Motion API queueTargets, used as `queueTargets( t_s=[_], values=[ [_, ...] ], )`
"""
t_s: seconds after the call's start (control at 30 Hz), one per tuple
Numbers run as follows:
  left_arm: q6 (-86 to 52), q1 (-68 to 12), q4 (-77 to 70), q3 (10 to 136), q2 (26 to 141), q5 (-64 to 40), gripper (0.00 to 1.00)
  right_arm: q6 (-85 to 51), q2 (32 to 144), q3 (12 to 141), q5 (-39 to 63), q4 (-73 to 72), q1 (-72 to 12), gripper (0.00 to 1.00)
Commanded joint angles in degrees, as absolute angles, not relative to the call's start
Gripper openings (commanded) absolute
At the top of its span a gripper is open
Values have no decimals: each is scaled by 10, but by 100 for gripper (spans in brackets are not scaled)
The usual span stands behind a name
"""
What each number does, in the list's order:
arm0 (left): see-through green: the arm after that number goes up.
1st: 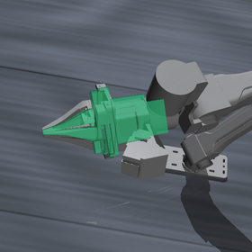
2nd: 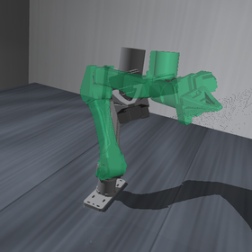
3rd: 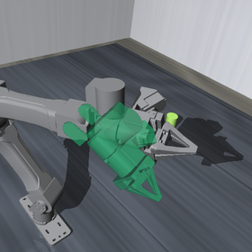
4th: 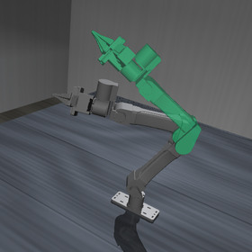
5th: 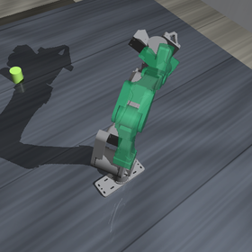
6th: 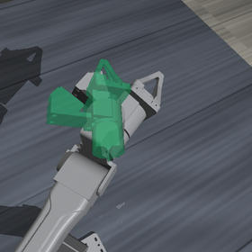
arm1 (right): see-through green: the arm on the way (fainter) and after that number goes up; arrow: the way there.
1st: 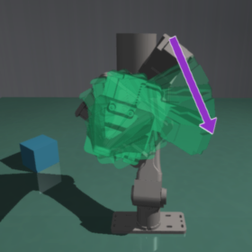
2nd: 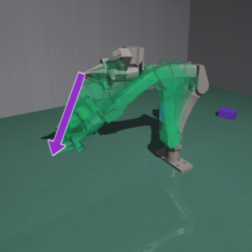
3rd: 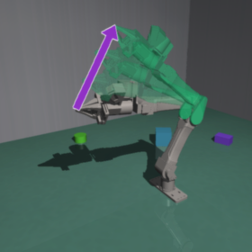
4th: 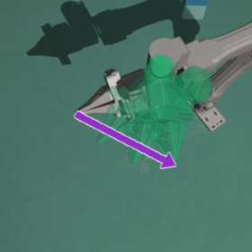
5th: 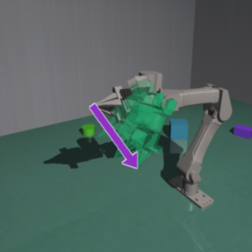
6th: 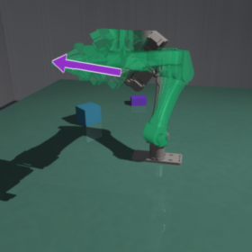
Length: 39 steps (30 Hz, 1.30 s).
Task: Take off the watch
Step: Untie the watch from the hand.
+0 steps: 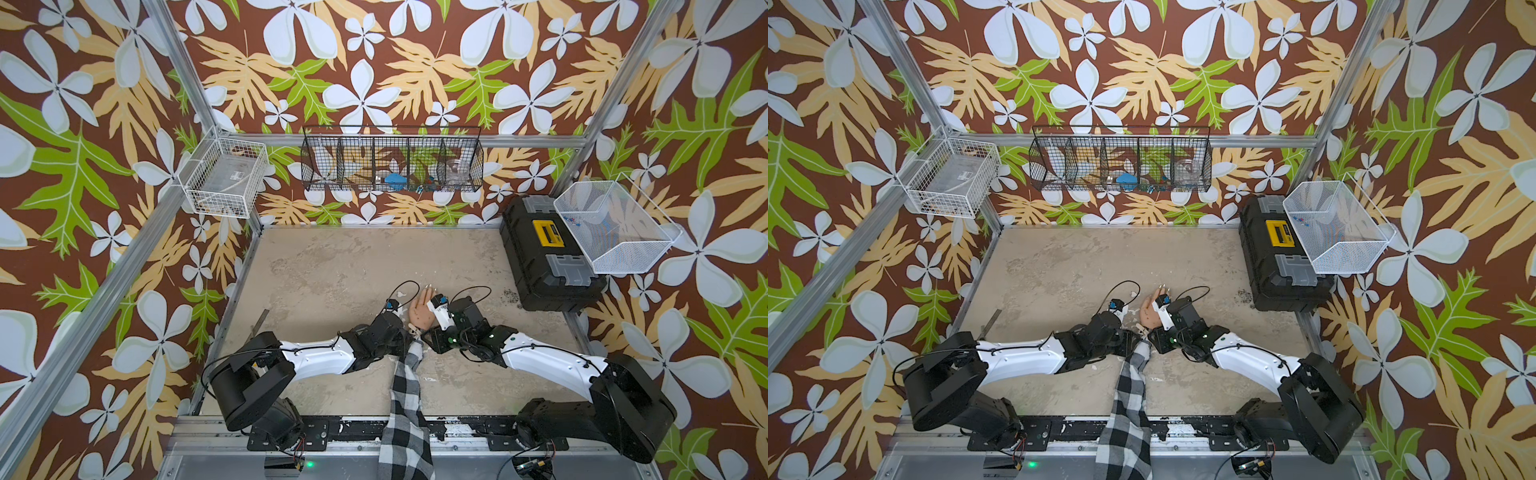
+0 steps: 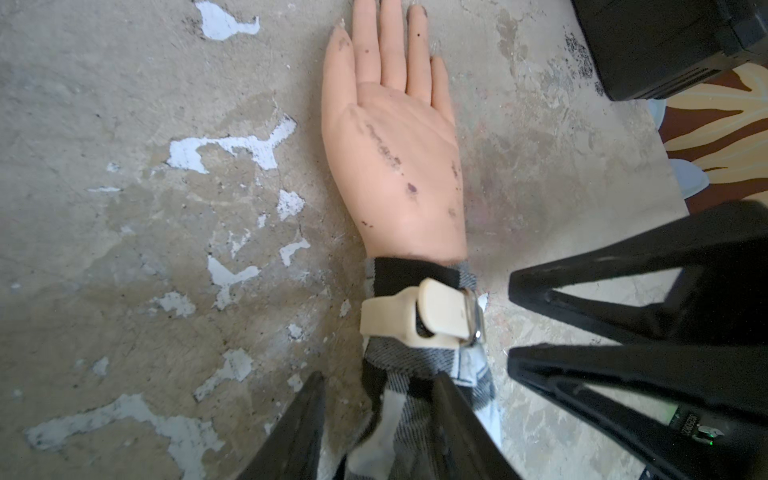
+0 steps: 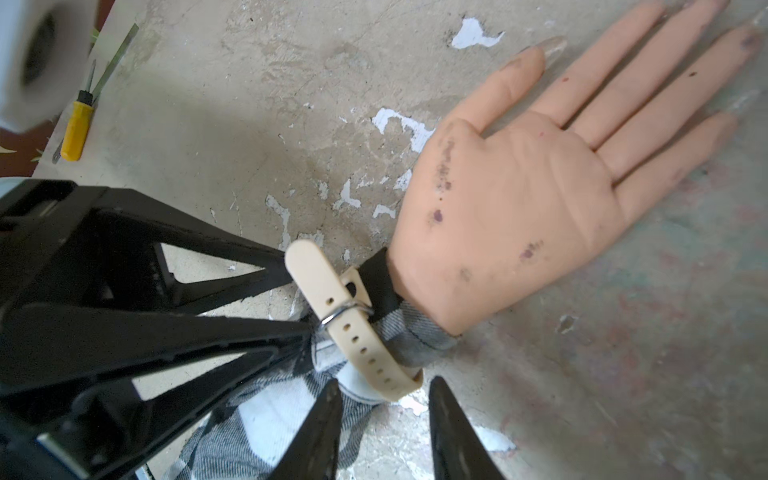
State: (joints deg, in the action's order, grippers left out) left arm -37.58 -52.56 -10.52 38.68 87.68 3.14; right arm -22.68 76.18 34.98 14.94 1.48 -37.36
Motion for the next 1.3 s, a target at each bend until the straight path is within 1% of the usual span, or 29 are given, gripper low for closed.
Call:
queueTargets(
  t_s=[0.0, 0.3, 0.6, 0.67, 0.83, 0.93, 1.2, 1.27],
  values=[
    [-378, -526, -97, 388, 880, 24, 44, -214, 769, 357, 131, 5, -376, 38],
    [-378, -526, -97, 386, 879, 24, 44, -205, 789, 367, 144, 0, -377, 40],
    [-378, -525, -98, 384, 878, 24, 44, -196, 814, 383, 155, 0, -393, 39],
    [-378, -526, -99, 383, 878, 24, 44, -196, 819, 386, 155, 1, -396, 35],
    [-380, -526, -100, 381, 879, 23, 44, -193, 815, 386, 151, 9, -396, 19],
    [-381, -525, -101, 380, 880, 20, 44, -192, 804, 382, 143, 20, -396, 14],
    [-383, -526, -106, 379, 881, 18, 44, -212, 774, 367, 134, 49, -396, 12],
    [-383, -525, -106, 379, 881, 19, 44, -217, 771, 368, 127, 65, -396, 9]
  ],
)
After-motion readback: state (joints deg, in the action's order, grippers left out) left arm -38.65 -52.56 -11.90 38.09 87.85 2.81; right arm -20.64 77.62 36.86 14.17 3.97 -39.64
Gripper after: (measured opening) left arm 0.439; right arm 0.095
